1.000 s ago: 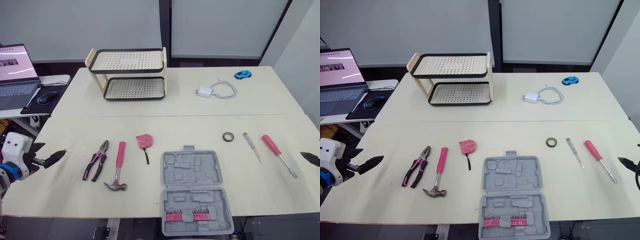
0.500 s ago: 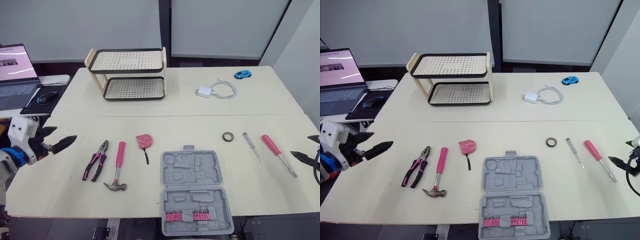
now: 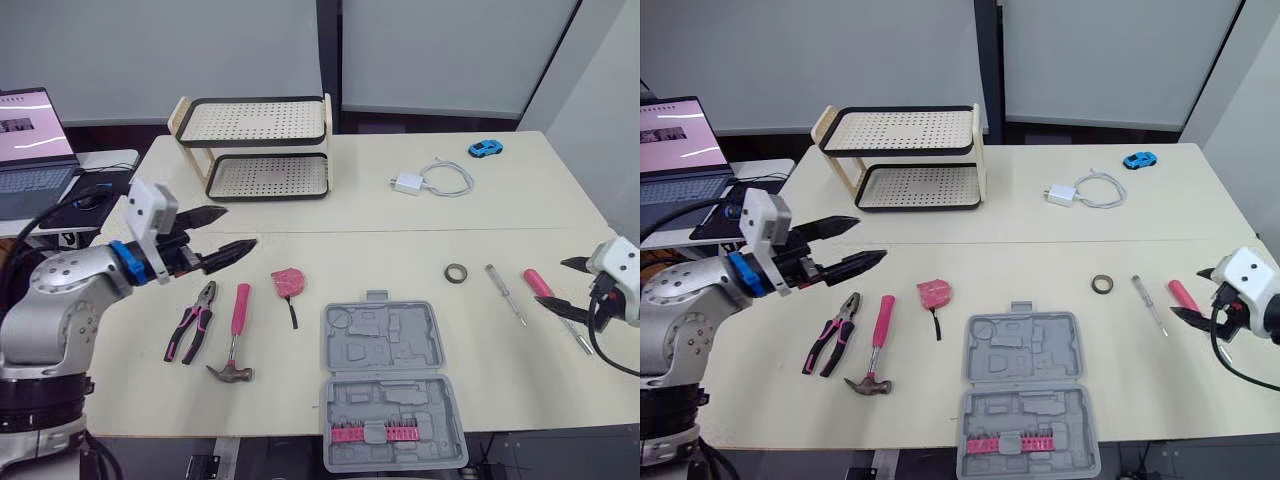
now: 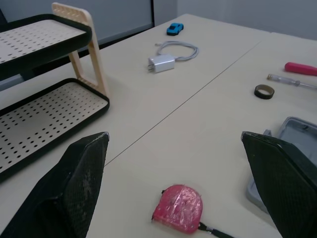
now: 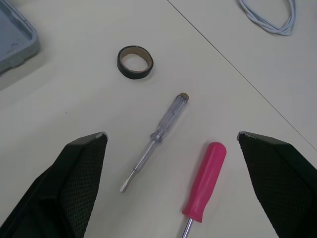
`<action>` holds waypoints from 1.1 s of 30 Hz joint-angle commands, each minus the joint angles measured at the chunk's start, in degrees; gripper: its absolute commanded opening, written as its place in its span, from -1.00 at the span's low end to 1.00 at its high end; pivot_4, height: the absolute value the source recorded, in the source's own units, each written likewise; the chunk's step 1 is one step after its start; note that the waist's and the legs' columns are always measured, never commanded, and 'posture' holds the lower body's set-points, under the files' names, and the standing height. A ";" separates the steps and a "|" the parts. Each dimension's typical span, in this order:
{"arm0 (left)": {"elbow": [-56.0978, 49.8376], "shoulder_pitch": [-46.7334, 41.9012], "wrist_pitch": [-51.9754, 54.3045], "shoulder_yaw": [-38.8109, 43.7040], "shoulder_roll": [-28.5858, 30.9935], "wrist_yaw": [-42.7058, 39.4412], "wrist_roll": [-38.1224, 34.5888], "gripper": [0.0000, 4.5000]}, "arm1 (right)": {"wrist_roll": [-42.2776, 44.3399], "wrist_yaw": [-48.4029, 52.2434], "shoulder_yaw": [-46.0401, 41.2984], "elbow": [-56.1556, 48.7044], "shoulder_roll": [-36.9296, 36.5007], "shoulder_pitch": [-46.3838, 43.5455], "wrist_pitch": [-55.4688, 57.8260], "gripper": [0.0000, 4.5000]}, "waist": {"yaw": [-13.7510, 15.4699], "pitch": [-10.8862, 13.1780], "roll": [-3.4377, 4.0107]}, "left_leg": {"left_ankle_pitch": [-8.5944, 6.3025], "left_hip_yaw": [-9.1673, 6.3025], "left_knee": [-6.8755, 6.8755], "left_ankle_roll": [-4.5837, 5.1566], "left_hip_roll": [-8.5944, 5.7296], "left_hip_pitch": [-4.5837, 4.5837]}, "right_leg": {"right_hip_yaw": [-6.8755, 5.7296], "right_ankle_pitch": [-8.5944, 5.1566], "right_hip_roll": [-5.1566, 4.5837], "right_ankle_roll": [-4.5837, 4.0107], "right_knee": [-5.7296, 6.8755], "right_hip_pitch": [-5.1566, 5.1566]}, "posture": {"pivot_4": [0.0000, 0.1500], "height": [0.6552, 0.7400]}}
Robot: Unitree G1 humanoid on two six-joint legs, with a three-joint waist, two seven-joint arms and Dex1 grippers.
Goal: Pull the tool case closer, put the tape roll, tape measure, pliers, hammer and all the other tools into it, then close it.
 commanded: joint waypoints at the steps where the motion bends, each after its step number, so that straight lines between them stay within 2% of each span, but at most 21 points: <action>1: -4.20 -0.40 0.83 -2.07 -1.29 0.10 -1.50 0.98 | 0.24 0.44 1.69 -3.39 0.57 -1.44 0.41 1.00 | -0.03 0.00 0.00 | 0.00 0.00 0.00 0.00 0.00 0.01 | 0.00 0.00 0.00 0.00 0.00 0.01 | 1.00 1.00; 8: -9.15 0.20 0.55 -7.59 -4.57 0.16 -1.36 0.98 | -1.98 0.58 8.50 -5.72 2.19 -5.68 0.99 1.00 | 0.09 0.01 -0.02 | 0.00 -0.01 0.01 -0.01 -0.01 0.00 | 0.00 0.00 0.00 0.00 -0.01 0.01 | 1.00 1.00; 14: -13.47 0.56 -1.05 -14.60 -8.22 0.80 1.18 0.98 | -7.42 -2.19 15.40 -3.05 5.54 -11.55 1.37 1.00 | 0.11 0.01 -0.02 | 0.02 -0.04 0.02 -0.03 -0.01 -0.01 | -0.02 0.00 0.01 0.00 -0.05 0.03 | 1.00 1.00; 17: -13.98 -0.05 -1.76 -17.49 -10.92 1.97 2.13 1.00 | -9.86 -2.50 18.87 -0.69 7.34 -14.54 0.76 0.75 | 0.10 0.01 -0.02 | 0.02 -0.02 0.02 -0.03 -0.02 0.00 | -0.01 0.00 0.01 0.00 -0.05 0.04 | 1.00 1.00; 19: -13.61 -0.39 -2.99 -19.33 -12.82 2.80 3.50 1.00 | -11.84 -3.52 20.66 1.67 8.79 -16.27 -0.54 0.48 | 0.09 0.01 -0.02 | 0.02 -0.02 0.04 -0.03 -0.04 0.00 | 0.00 0.00 0.00 0.00 -0.05 0.05 | 1.00 1.00; 22: -12.68 -0.84 -5.15 -21.81 -15.03 3.52 6.04 1.00 | -11.90 -3.89 21.27 4.39 11.39 -17.91 -1.24 0.48 | 0.13 0.02 -0.03 | 0.10 -0.03 0.04 -0.17 -0.03 0.00 | -0.02 0.00 0.01 -0.01 -0.05 0.06 | 1.00 1.00; 24: -12.25 -1.23 -5.69 -22.74 -16.27 4.01 6.81 1.00 | -12.71 -4.11 21.71 6.40 12.40 -18.92 -2.26 0.35 | 0.13 0.02 -0.03 | 0.14 -0.03 0.03 -0.23 -0.03 -0.01 | -0.02 0.00 0.01 -0.01 -0.06 0.05 | 1.00 1.00; 27: -11.40 -1.79 -6.51 -23.92 -17.42 4.29 8.03 1.00 | -13.83 -5.00 22.26 9.21 13.69 -20.60 -3.60 -0.05 | 0.08 0.02 -0.03 | 0.14 -0.01 0.04 -0.24 -0.04 -0.02 | 0.00 0.01 0.00 -0.01 -0.06 0.04 | 1.00 1.00; 33: -8.24 -3.32 -9.39 -25.79 -18.13 2.91 10.88 1.00 | -15.21 -5.04 23.42 14.95 16.63 -23.76 -5.60 -0.05 | 0.00 0.02 -0.03 | 0.15 -0.03 0.04 -0.25 -0.03 0.01 | -0.02 0.01 0.02 -0.01 -0.05 0.06 | 1.00 1.00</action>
